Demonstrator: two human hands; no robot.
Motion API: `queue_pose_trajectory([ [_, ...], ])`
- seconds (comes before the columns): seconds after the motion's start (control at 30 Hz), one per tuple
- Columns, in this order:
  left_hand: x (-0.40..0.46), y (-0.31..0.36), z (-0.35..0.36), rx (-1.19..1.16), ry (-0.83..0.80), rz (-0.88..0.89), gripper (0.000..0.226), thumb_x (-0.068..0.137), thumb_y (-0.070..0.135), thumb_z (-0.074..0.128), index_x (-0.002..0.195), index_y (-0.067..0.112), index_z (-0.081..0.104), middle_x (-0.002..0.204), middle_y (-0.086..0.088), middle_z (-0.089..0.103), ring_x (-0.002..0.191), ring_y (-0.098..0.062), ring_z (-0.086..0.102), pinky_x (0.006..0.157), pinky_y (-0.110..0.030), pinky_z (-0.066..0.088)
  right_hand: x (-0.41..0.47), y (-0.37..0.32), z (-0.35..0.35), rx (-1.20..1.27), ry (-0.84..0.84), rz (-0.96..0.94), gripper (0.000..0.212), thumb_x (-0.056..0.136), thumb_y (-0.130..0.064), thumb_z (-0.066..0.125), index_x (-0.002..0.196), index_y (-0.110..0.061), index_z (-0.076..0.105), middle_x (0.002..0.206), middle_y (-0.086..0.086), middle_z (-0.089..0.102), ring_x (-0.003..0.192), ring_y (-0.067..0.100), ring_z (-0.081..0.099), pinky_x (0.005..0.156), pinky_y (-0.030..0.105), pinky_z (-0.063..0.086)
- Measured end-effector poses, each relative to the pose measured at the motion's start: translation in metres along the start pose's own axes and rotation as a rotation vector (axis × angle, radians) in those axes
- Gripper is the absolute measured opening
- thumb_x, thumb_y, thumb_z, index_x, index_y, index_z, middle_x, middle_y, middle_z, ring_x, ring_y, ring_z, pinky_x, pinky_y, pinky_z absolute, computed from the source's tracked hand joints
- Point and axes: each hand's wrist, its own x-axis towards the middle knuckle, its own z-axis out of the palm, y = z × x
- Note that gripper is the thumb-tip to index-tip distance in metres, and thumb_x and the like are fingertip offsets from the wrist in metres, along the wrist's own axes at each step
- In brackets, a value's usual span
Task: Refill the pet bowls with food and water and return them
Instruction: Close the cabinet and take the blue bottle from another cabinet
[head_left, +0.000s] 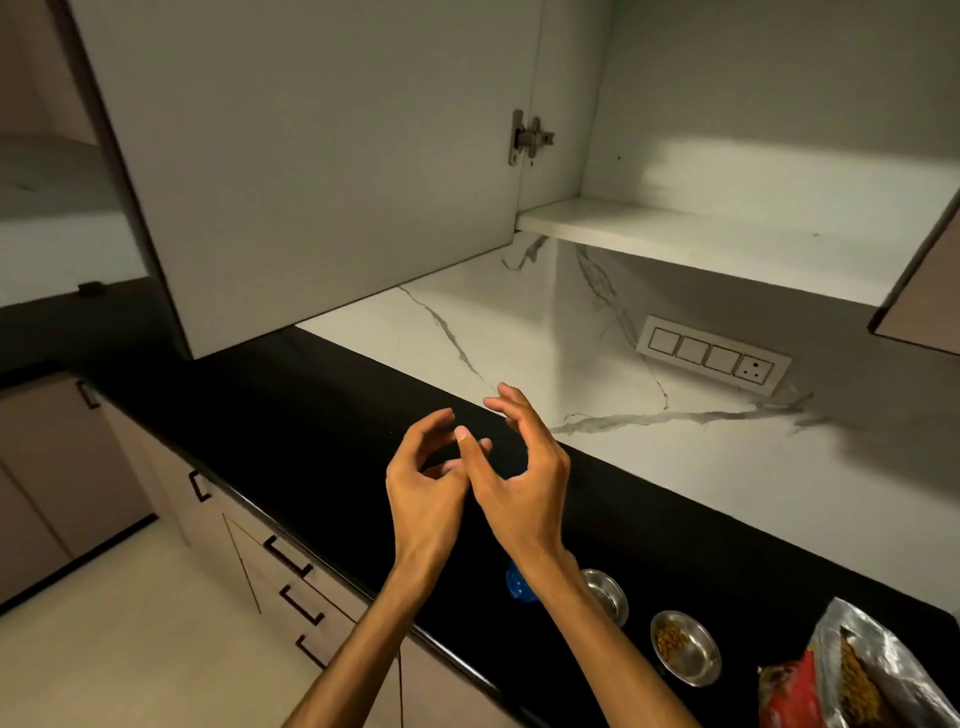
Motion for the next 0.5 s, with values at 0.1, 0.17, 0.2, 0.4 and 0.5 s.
queue_pose_trajectory([
  [0.1, 0.008, 0.017, -0.019, -0.036, 0.087, 0.029, 0.042, 0.09, 0.013, 0.08, 0.129, 0.018, 0.067, 0.12, 0.007, 0.072, 0.11, -0.006, 0.07, 0.089, -0.022, 0.06, 0.009, -0.024, 0.017, 0.015, -0.049, -0.083, 0.04, 0.09, -0.028, 0.081, 0.126, -0.019, 0.069, 0.145, -0.011, 0.061, 0.137, -0.004, 0.051, 0.112, 0.028, 0.049],
  [0.17, 0.013, 0.026, -0.025, -0.065, 0.113, 0.032, 0.042, 0.089, 0.011, 0.08, 0.128, 0.019, 0.067, 0.119, 0.007, 0.072, 0.11, -0.01, 0.071, 0.091, -0.025, 0.06, 0.016, -0.036, 0.023, 0.013, -0.072, -0.118, 0.04, 0.089, -0.028, 0.082, 0.126, -0.019, 0.069, 0.147, -0.009, 0.061, 0.138, -0.005, 0.049, 0.113, 0.022, 0.044],
  [0.2, 0.015, 0.032, -0.032, -0.075, 0.136, 0.043, 0.042, 0.089, 0.01, 0.08, 0.128, 0.019, 0.068, 0.119, 0.007, 0.073, 0.11, -0.011, 0.071, 0.091, -0.025, 0.06, 0.018, -0.043, 0.03, 0.012, -0.085, -0.145, 0.04, 0.089, -0.028, 0.082, 0.126, -0.019, 0.069, 0.147, -0.008, 0.06, 0.139, -0.007, 0.048, 0.113, 0.017, 0.042],
  [0.4, 0.025, 0.065, -0.073, -0.136, 0.251, 0.099, 0.046, 0.081, 0.026, 0.082, 0.125, 0.023, 0.069, 0.119, 0.004, 0.074, 0.113, -0.018, 0.071, 0.093, -0.033, 0.06, 0.027, -0.084, 0.066, 0.045, -0.133, -0.303, 0.043, 0.087, -0.03, 0.082, 0.127, -0.019, 0.069, 0.147, -0.012, 0.057, 0.138, -0.003, 0.051, 0.111, 0.011, 0.039],
  [0.5, 0.028, 0.076, -0.089, -0.168, 0.305, 0.096, 0.038, 0.086, 0.013, 0.081, 0.121, 0.022, 0.07, 0.116, 0.003, 0.075, 0.111, -0.018, 0.072, 0.096, -0.04, 0.06, 0.031, -0.101, 0.081, 0.044, -0.114, -0.378, 0.044, 0.086, -0.03, 0.083, 0.126, -0.016, 0.07, 0.148, -0.004, 0.06, 0.135, 0.002, 0.055, 0.11, 0.014, 0.043],
])
